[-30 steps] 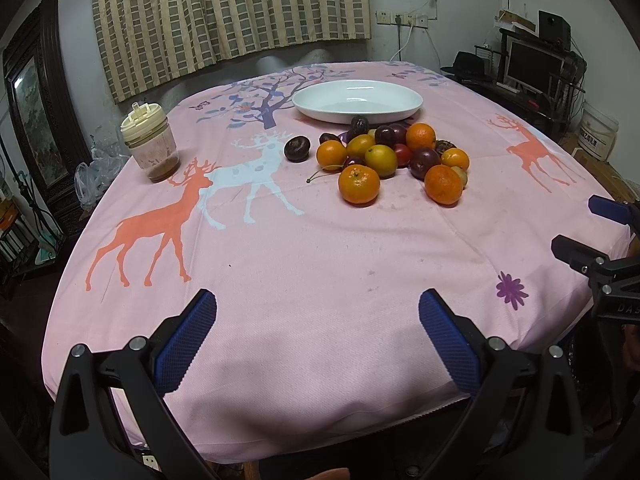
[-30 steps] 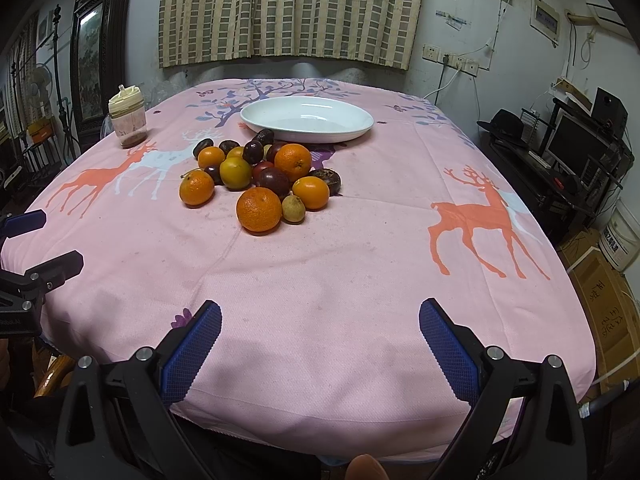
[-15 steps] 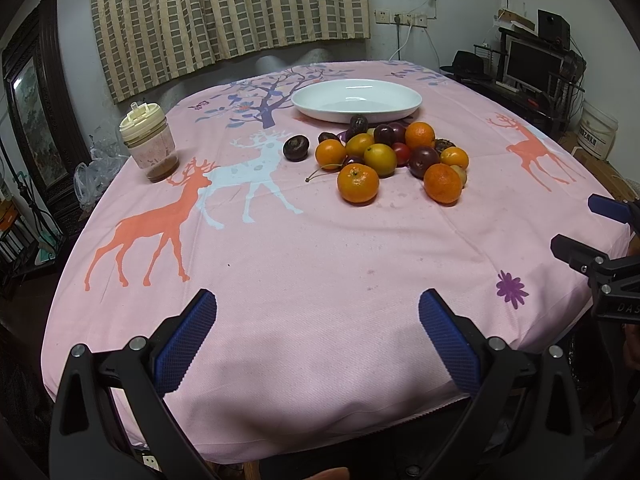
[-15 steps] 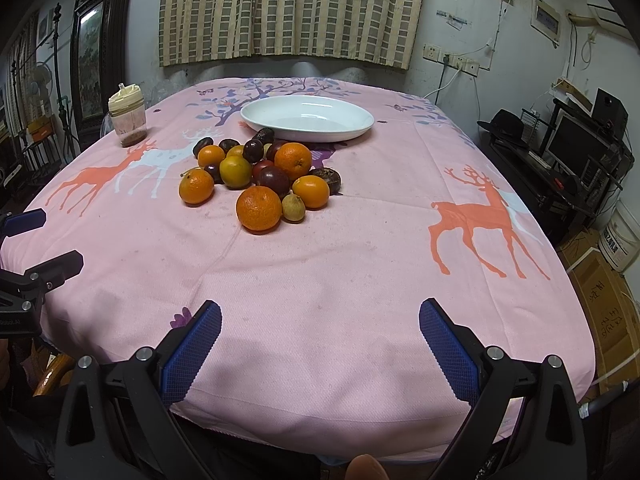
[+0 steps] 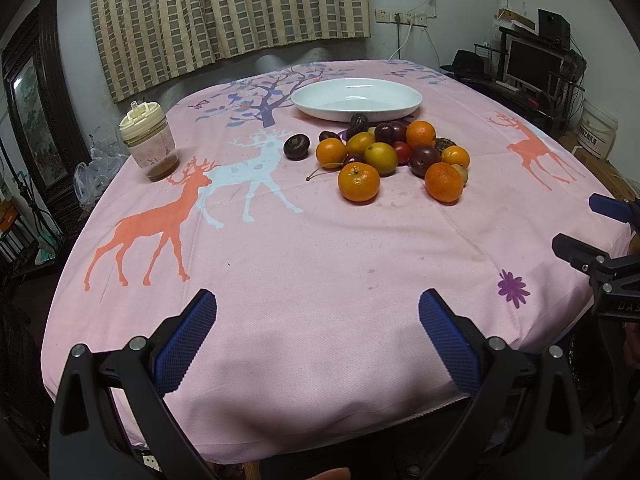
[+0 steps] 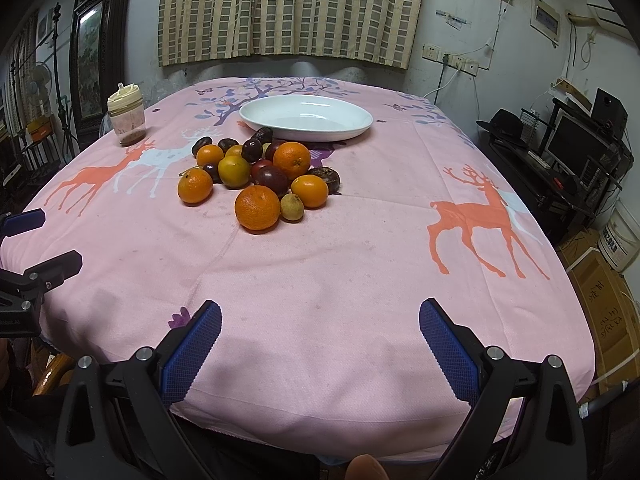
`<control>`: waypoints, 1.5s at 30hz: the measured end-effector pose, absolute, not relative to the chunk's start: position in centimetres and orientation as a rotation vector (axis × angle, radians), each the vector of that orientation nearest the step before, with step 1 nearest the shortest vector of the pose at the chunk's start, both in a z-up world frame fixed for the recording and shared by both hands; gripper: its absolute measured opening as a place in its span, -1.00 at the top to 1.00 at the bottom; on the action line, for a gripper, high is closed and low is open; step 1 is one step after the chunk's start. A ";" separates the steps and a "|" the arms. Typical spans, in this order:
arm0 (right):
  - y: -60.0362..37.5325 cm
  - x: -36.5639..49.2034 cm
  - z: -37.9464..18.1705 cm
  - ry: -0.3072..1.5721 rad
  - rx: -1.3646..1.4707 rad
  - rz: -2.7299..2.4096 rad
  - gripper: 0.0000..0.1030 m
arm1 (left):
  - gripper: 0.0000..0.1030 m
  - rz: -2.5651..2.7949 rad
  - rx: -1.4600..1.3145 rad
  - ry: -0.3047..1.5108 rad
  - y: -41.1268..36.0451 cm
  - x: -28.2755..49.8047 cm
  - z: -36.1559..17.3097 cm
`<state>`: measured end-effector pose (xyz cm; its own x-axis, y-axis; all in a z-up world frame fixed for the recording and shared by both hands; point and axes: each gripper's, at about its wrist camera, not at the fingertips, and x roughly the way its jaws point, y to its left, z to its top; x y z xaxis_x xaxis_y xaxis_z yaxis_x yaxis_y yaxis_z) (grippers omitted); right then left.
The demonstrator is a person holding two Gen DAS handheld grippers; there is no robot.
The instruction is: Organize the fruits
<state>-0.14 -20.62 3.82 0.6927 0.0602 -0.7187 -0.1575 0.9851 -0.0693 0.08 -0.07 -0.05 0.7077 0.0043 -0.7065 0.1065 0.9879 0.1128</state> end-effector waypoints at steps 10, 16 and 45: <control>-20.4 -0.1 3.7 0.798 -0.128 0.123 -0.93 | -0.92 -0.058 0.147 0.787 -0.1 0.1 -0.1; -20.3 0.2 3.8 0.802 -0.112 0.158 -0.93 | -0.92 -0.065 0.134 0.793 0.0 -0.2 -0.9; -16.4 12.4 -0.8 0.959 0.101 0.351 0.19 | -0.89 -0.232 0.028 0.854 3.5 9.1 -2.5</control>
